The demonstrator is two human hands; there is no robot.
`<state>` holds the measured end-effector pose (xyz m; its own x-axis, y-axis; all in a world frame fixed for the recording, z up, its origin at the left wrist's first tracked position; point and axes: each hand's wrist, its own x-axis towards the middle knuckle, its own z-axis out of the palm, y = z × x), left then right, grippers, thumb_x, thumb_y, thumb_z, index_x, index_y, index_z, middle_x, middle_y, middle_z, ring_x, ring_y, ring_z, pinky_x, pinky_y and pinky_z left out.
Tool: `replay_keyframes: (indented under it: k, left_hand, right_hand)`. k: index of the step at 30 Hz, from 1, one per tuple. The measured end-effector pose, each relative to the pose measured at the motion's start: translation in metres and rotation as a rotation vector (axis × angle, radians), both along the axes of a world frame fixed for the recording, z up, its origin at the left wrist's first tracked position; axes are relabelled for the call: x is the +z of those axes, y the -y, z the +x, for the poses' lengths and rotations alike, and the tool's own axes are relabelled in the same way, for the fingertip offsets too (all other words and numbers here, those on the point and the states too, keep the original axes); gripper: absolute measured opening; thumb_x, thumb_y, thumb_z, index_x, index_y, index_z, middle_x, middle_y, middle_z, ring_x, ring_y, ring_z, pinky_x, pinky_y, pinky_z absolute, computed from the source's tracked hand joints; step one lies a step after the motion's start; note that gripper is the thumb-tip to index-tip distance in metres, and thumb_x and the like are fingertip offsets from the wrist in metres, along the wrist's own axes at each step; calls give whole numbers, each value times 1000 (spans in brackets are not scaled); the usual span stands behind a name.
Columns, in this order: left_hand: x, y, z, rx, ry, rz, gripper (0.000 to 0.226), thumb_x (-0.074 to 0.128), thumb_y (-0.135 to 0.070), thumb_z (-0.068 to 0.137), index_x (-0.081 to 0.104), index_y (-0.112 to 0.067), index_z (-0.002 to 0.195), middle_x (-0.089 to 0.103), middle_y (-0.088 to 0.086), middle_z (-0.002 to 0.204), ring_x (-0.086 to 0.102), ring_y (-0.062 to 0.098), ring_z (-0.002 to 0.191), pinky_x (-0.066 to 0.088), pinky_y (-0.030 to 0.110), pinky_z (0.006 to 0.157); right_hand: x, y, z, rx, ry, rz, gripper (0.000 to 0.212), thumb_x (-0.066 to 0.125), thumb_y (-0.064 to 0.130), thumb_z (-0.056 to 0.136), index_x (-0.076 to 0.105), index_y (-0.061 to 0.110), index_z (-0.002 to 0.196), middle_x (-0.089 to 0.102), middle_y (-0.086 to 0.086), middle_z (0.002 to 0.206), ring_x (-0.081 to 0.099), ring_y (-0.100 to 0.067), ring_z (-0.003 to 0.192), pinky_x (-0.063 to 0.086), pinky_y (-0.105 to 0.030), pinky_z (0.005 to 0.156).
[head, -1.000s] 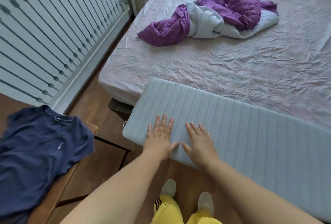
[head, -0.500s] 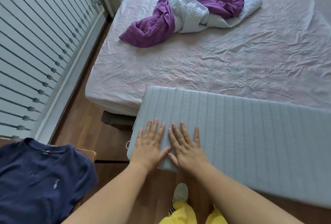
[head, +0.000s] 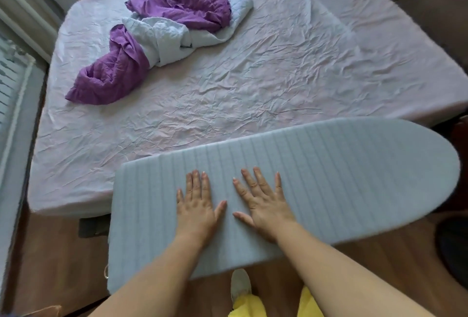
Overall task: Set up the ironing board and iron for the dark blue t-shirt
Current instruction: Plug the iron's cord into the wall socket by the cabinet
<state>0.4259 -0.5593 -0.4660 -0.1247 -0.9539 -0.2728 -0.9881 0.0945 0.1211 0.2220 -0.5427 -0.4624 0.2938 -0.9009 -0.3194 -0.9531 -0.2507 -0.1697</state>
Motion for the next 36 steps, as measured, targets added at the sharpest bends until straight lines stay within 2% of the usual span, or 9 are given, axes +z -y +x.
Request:
replay_keyframes:
  k: [4,9,11,13,15,18,20,26,36]
  left_hand:
    - [6,15,-75,-99,-18,34,95,4,-70,82,-13,-15,157,-18,6,165,-21,20,151,-5,48,123]
    - [7,29,-177,-187,-7,53,91,3,-66,84,-13,-15,158,-22,5,164,-23,22,151,-7,47,122]
    - [6,34,-222,-239,-14,62,86,1,-64,87,-15,-17,157,-25,4,164,-26,22,150,-8,47,123]
    - [4,40,-264,-274,-7,59,80,7,-60,93,-16,-17,157,-24,4,164,-26,22,150,-5,49,123]
    - [3,45,-304,-290,3,72,77,17,-57,100,-15,-17,157,-23,4,164,-26,23,150,-5,50,123]
    - [6,51,-356,-320,-3,95,78,24,-55,102,-14,-15,158,-22,5,165,-26,23,150,-5,49,123]
    - [8,53,-390,-347,-11,112,78,26,-53,102,-13,-14,158,-20,5,165,-24,23,150,-4,48,124]
    - [14,52,-469,-452,2,172,74,25,-46,104,-10,-11,158,-18,8,166,-22,26,151,-2,47,124]
    - [16,28,-493,-583,43,213,69,21,-40,105,-14,-11,157,-21,9,165,-23,28,150,-1,49,124]
  right_hand:
    - [-1,1,-63,-59,15,20,80,28,74,88,20,34,156,12,4,166,6,-26,153,4,-69,112]
    - [-1,10,-149,-101,28,29,80,20,74,87,0,38,156,-11,10,164,-16,-23,151,-11,-69,111]
    - [0,12,-185,-110,22,42,81,12,71,83,-12,39,154,-22,12,162,-25,-21,149,-16,-69,110]
    - [3,14,-219,-124,23,56,84,4,67,75,-22,40,150,-25,13,161,-28,-19,148,-16,-68,110]
    - [6,17,-254,-133,24,76,82,5,67,76,-28,39,146,-25,13,161,-28,-19,148,-15,-69,110]
    - [9,21,-302,-163,25,107,82,29,63,92,-29,41,144,-26,14,161,-28,-19,148,-12,-69,111]
    - [11,20,-332,-190,17,125,85,36,59,94,-29,39,146,-28,15,160,-29,-19,148,-10,-69,112]
    - [14,1,-393,-308,41,144,83,33,52,97,-24,30,153,-31,15,159,-31,-18,147,-8,-66,115]
    - [9,-37,-401,-472,43,125,74,26,48,102,-25,30,152,-32,13,159,-31,-23,147,-9,-64,116]
